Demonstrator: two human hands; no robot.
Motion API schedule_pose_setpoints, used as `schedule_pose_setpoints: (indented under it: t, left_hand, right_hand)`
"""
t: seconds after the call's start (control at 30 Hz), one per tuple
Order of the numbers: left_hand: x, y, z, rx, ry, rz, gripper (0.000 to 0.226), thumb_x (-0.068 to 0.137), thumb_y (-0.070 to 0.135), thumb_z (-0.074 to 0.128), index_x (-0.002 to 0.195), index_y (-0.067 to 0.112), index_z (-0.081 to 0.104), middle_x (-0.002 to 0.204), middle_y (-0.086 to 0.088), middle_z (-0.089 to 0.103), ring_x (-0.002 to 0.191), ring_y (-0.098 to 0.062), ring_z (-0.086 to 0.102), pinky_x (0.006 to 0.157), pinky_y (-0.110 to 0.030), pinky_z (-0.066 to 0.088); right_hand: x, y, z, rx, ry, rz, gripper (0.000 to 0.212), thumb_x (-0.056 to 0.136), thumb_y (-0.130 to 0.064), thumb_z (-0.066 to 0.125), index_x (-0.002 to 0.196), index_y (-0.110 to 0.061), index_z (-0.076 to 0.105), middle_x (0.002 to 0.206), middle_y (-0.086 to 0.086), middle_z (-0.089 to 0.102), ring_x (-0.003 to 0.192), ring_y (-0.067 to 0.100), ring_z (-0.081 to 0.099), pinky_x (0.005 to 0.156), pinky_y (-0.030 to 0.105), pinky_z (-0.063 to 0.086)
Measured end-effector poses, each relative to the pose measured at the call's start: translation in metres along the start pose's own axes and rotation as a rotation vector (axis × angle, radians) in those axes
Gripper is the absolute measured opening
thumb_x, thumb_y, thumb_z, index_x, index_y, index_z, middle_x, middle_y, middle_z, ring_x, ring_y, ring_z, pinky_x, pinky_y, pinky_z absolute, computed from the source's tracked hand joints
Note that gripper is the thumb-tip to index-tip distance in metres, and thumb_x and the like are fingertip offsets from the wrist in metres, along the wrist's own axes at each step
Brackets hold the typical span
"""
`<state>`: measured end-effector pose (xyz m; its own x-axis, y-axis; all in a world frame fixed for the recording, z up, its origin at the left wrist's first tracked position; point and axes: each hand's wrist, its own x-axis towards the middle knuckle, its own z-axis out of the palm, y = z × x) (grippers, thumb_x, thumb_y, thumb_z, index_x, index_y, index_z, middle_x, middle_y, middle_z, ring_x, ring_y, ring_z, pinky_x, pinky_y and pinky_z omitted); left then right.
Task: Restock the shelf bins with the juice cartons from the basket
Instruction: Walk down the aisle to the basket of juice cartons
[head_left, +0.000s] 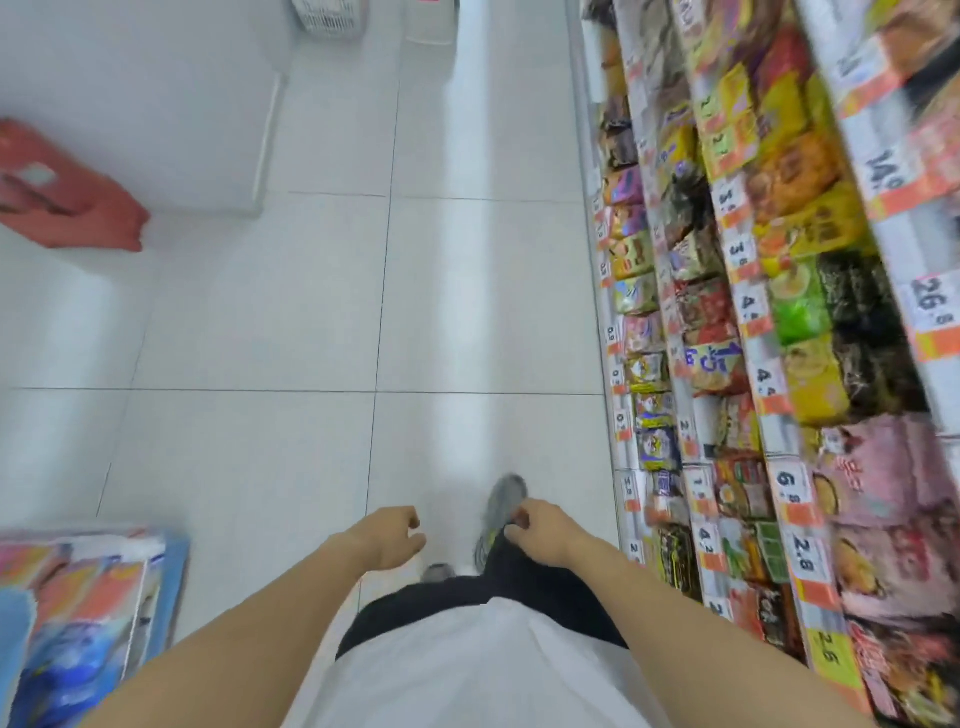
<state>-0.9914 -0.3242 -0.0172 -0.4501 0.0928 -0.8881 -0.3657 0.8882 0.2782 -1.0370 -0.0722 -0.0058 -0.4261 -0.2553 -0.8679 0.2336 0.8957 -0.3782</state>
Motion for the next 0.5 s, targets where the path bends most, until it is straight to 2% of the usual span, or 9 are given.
schedule_pose_setpoints:
  t: [0.1, 0.17, 0.33, 0.4, 0.5]
  left_hand:
    - [0.055, 0.026, -0.087, -0.012, -0.012, -0.005, 0.049, 0.099, 0.039, 0.045, 0.141, 0.014, 0.046, 0.143, -0.007, 0.051, 0.127, -0.023, 0.051, 0.105, -0.031, 0.04]
    - [0.087, 0.044, -0.148, -0.024, -0.008, -0.025, 0.049, 0.1, 0.04, 0.045, 0.142, 0.015, 0.045, 0.143, -0.005, 0.05, 0.128, -0.022, 0.05, 0.105, -0.031, 0.04]
    - [0.145, 0.089, -0.312, -0.066, 0.048, -0.068, 0.047, 0.099, 0.039, 0.045, 0.14, 0.015, 0.047, 0.141, -0.006, 0.052, 0.126, -0.023, 0.051, 0.105, -0.032, 0.04]
    - [0.165, 0.112, -0.376, -0.102, 0.093, -0.042, 0.043, 0.099, 0.037, 0.046, 0.136, 0.015, 0.05, 0.135, -0.005, 0.055, 0.123, -0.023, 0.053, 0.1, -0.03, 0.041]
    - [0.2, 0.138, -0.462, -0.15, 0.11, 0.022, 0.034, 0.099, 0.033, 0.047, 0.126, 0.016, 0.055, 0.123, -0.002, 0.06, 0.113, -0.021, 0.057, 0.087, -0.025, 0.04]
  right_hand:
    - [0.062, -0.033, -0.084, 0.02, -0.048, 0.002, 0.028, 0.098, -0.036, 0.054, 0.117, -0.015, 0.055, 0.111, 0.007, 0.061, 0.105, 0.025, 0.06, 0.083, 0.025, 0.043]
    - [0.102, -0.056, -0.149, 0.002, -0.023, 0.016, 0.034, 0.097, -0.035, 0.053, 0.117, -0.007, 0.058, 0.118, 0.013, 0.063, 0.109, 0.03, 0.06, 0.087, 0.031, 0.047]
    - [0.177, -0.126, -0.317, -0.03, 0.004, -0.006, 0.032, 0.095, -0.026, 0.055, 0.123, -0.012, 0.06, 0.124, 0.005, 0.062, 0.107, 0.019, 0.057, 0.09, 0.025, 0.043]
    - [0.205, -0.158, -0.379, -0.038, 0.002, 0.004, 0.039, 0.096, -0.031, 0.057, 0.13, -0.013, 0.056, 0.132, 0.005, 0.058, 0.116, 0.02, 0.056, 0.096, 0.026, 0.042]
    - [0.252, -0.206, -0.46, -0.05, -0.007, 0.0, 0.042, 0.095, -0.033, 0.059, 0.132, -0.013, 0.055, 0.133, 0.005, 0.057, 0.116, 0.021, 0.057, 0.095, 0.027, 0.043]
